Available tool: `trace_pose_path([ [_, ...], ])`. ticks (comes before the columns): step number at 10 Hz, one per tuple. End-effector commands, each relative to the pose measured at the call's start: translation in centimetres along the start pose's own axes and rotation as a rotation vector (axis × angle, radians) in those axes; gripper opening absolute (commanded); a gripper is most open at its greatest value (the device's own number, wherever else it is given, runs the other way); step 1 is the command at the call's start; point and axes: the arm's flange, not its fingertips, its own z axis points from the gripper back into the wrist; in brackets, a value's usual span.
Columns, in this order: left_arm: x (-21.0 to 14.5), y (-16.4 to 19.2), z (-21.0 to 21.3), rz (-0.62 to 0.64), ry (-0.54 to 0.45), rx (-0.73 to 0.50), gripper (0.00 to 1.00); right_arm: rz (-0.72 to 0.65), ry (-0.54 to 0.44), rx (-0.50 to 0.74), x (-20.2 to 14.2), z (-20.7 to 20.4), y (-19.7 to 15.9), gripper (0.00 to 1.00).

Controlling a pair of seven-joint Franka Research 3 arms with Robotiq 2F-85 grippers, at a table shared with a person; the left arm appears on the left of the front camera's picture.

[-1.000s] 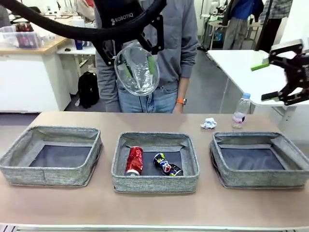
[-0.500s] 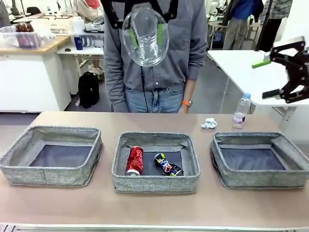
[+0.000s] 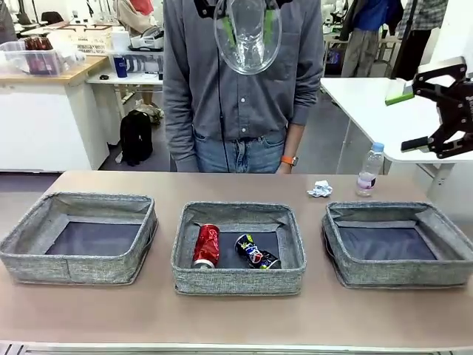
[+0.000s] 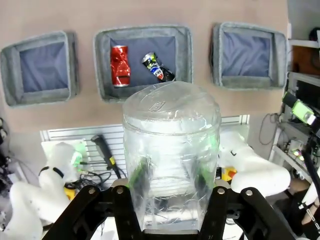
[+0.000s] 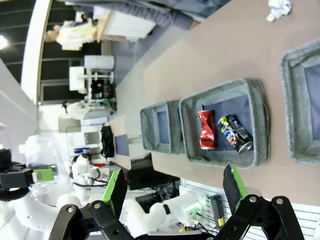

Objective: Sort the waste into the appropriate baskets.
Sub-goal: Pick up the waste item pointed out by the person.

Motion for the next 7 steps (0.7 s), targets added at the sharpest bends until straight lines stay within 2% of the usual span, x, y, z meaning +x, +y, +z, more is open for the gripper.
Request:
trace_pose_path([
  [1, -0.6, 0.1, 0.2, 0.002, -0.012, 0.006, 0.43, 0.001, -0.002, 0.011, 0.0, -0.1, 0.3, 1.0],
  [3, 0.3, -0.1, -0.3, 0.0, 0.004, -0.001, 0.43, 0.001, -0.002, 0.011, 0.0, -0.1, 0.3, 1.0],
  [4, 0.5, 0.6, -2.4, 0.041, 0.011, 0.034, 0.43, 0.001, -0.002, 0.011, 0.0, -0.1, 0.3, 1.0],
  [6, 0.9, 2.3, -5.5, 0.058, 0.107, 0.059, 0.43, 0.001, -0.002, 0.011, 0.0, -0.1, 0.3, 1.0],
  [7, 1.1, 0.2, -2.3, 0.016, 0.038, 0.032, 0.43, 0.001, -0.002, 0.011, 0.0, -0.1, 0.3, 1.0],
])
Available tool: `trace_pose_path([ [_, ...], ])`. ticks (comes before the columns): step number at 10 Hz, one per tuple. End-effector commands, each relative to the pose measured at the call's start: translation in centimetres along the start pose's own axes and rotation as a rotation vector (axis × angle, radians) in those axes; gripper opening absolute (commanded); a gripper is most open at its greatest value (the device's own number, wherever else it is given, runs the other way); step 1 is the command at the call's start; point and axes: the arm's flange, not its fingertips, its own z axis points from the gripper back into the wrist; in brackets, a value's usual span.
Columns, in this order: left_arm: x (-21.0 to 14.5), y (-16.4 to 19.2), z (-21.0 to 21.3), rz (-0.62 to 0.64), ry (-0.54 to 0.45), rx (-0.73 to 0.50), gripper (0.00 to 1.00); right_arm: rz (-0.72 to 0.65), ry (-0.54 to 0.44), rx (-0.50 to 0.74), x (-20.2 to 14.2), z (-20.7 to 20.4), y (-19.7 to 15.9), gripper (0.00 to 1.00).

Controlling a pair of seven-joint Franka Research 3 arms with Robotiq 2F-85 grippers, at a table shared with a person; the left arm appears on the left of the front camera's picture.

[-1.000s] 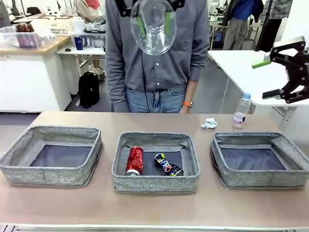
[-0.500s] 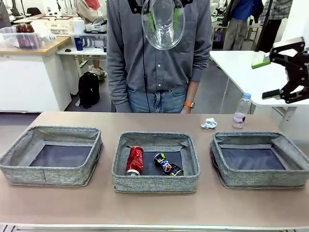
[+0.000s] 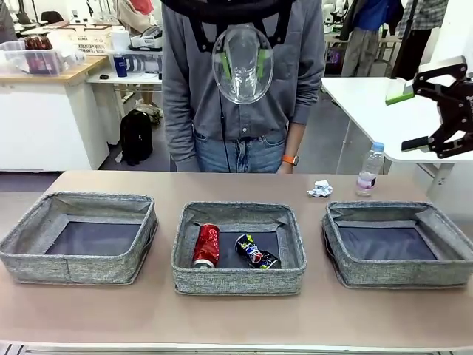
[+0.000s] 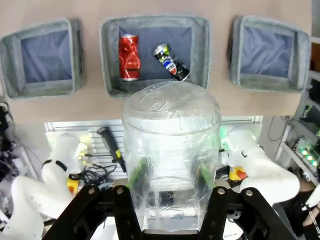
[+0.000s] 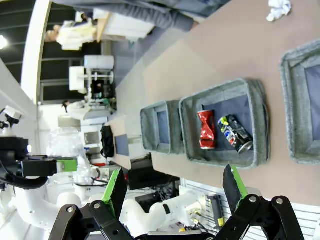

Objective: Sort the waste into the appropriate baskets.
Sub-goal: Pick up the waste item pointed out by the person, then place the picked waste into the Fabric basket indicated by the person.

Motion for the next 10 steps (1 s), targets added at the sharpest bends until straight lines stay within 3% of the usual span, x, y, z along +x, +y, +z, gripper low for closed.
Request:
trace_pose_path([
  [1, -1.14, -0.26, 2.07, -0.016, -0.037, -0.026, 0.43, 0.001, -0.002, 0.011, -0.01, -0.09, 0.26, 1.0],
  [10, -1.14, -0.26, 2.07, -0.016, -0.037, -0.026, 0.43, 0.001, -0.002, 0.011, -0.01, -0.09, 0.26, 1.0],
])
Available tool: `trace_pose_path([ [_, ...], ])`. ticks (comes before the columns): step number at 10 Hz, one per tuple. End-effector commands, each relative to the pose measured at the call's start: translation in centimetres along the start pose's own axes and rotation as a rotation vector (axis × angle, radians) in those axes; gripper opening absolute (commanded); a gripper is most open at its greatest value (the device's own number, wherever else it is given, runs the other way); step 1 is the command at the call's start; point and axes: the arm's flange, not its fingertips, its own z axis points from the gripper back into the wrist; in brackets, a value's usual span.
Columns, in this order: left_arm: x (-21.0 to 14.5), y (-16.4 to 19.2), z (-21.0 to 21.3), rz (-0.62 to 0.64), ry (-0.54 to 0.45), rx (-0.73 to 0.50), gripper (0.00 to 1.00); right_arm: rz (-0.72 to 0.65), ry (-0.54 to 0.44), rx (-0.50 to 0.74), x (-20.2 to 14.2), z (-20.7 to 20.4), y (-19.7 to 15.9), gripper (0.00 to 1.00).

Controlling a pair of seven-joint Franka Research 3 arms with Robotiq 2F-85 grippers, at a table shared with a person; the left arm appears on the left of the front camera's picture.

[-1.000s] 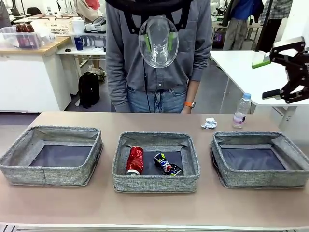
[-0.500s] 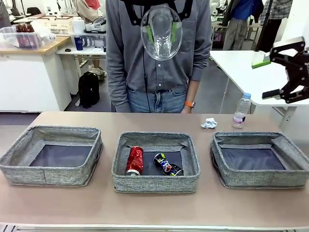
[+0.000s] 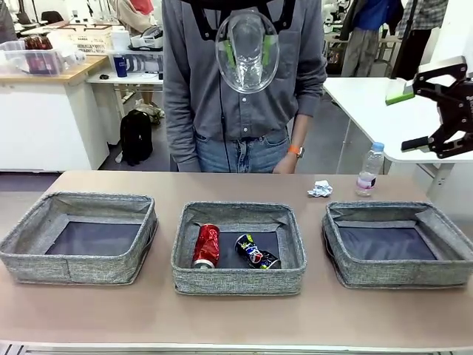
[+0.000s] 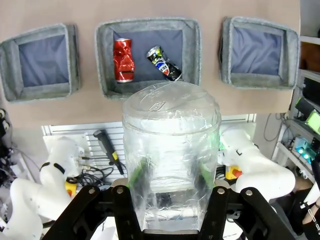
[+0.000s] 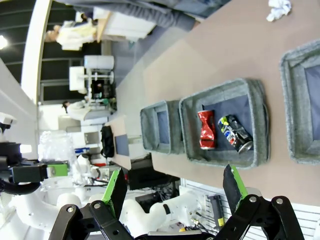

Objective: Sort the waste into the appropriate baskets.
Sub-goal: Place the picked waste into the Fabric basket indicated by the person.

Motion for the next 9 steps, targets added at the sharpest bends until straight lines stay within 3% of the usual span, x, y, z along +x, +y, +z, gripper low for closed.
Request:
trace_pose_path([
  [1, -0.06, 0.01, 0.4, 0.0, -0.01, 0.001, 0.43, 0.001, -0.002, 0.011, 0.0, -0.09, 0.25, 1.0],
  [9, -0.06, 0.01, 0.4, 0.0, -0.01, 0.001, 0.43, 0.001, -0.002, 0.011, 0.0, -0.09, 0.25, 1.0],
])
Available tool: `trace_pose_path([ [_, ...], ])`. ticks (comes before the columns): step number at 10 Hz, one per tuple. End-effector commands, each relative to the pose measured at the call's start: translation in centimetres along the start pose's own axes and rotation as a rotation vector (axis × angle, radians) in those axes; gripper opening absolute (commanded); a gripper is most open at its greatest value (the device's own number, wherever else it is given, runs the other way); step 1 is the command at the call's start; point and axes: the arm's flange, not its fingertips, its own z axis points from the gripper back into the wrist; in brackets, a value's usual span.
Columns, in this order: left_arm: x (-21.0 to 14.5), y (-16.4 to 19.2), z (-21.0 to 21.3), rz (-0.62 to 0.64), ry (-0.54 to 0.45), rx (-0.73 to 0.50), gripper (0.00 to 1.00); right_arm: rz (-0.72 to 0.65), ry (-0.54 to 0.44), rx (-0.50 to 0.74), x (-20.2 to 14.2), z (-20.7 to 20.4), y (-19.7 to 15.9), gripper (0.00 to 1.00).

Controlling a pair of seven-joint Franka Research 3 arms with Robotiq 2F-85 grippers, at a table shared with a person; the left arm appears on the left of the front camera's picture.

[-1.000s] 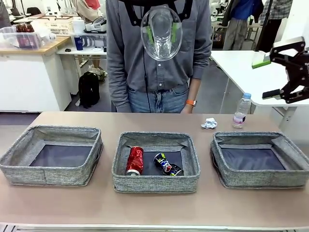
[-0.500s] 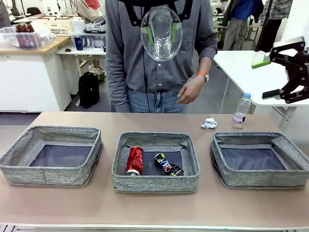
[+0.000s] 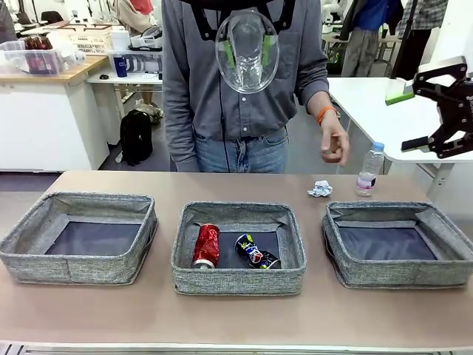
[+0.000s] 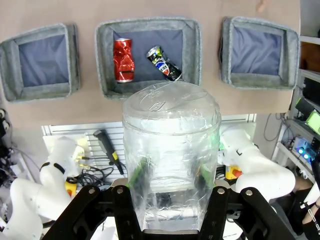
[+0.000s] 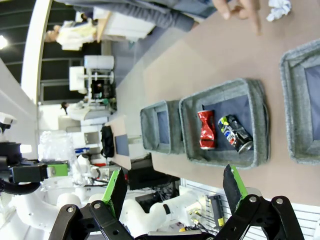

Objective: Sort the waste into the appropriate baskets.
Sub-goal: Place the picked waste into the Fabric basket indicated by the person.

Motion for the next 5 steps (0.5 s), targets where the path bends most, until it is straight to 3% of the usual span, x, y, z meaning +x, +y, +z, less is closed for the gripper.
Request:
trace_pose_path([
  [1, -0.08, 0.01, 0.41, 0.0, -0.01, 0.001, 0.43, 0.001, -0.002, 0.011, 0.0, -0.09, 0.25, 1.0],
  [5, -0.08, 0.01, 0.41, 0.0, -0.01, 0.001, 0.43, 0.001, -0.002, 0.011, 0.0, -0.09, 0.25, 1.0],
])
